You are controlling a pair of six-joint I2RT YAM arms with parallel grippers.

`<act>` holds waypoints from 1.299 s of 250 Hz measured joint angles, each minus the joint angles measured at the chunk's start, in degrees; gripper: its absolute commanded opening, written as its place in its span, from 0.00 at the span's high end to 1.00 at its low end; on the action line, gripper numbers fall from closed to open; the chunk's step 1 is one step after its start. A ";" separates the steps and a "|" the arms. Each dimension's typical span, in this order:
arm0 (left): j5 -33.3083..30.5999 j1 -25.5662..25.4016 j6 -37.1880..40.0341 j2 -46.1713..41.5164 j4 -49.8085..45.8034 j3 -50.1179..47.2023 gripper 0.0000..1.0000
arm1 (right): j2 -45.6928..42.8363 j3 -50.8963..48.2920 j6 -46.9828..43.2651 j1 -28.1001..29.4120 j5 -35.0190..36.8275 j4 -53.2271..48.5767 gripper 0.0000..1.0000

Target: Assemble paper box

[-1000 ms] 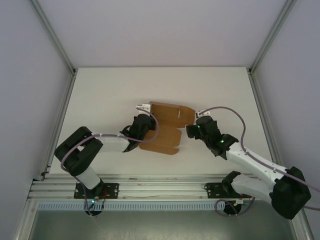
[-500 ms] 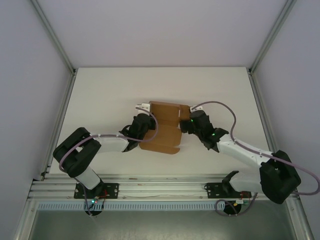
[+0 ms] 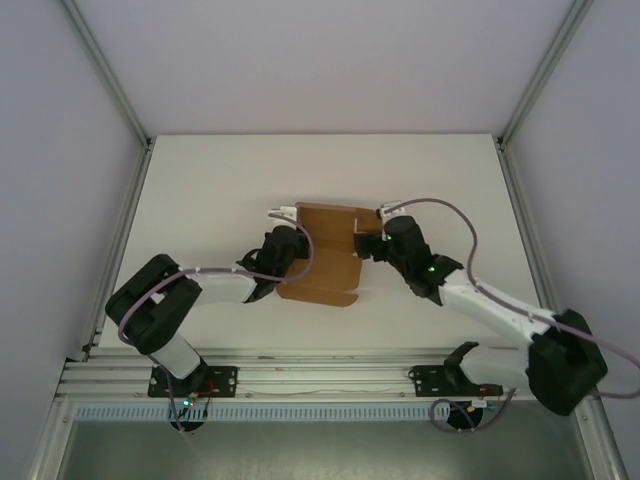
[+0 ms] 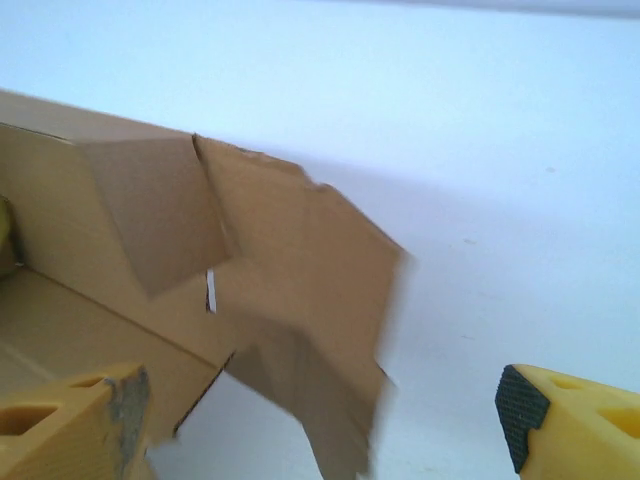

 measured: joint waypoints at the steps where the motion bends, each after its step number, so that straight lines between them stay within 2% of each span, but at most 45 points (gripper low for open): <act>1: 0.02 0.04 -0.02 -0.02 0.00 -0.02 1.00 | -0.72 -0.13 0.13 -0.09 0.09 -0.26 0.10; 26: 0.57 1.49 -0.22 -1.29 -0.22 -0.57 1.00 | -8.50 -1.75 2.58 -2.34 0.28 -2.89 0.12; 52: 1.09 1.77 -0.22 -2.78 -0.24 -1.05 1.00 | -12.94 -2.93 6.05 -9.53 -2.99 -4.85 0.19; 78: 2.45 1.77 -0.20 -3.54 -0.09 -1.53 1.00 | -11.41 -3.52 8.07 -17.81 -9.81 -4.81 0.30; 100: 3.41 1.77 -0.20 -3.56 -0.02 -1.60 1.00 | -6.67 -3.50 7.17 -20.09 -16.35 -4.00 0.35; 154: 5.53 1.77 -0.11 -3.56 0.22 -1.99 1.00 | 4.63 -0.52 0.24 -20.06 -35.15 -3.15 0.45; 193: 6.84 1.77 -0.02 -3.56 0.28 -1.99 1.00 | 8.37 3.26 -3.32 -19.37 -45.16 -2.08 0.47; 263: 7.85 1.77 0.00 -3.45 0.28 -1.99 1.00 | 13.60 6.97 -6.75 -15.39 -49.88 -1.62 0.48; 325: 6.45 1.84 0.04 -2.51 0.02 -1.97 1.00 | 18.62 10.91 -4.55 -13.07 -47.36 -0.98 0.48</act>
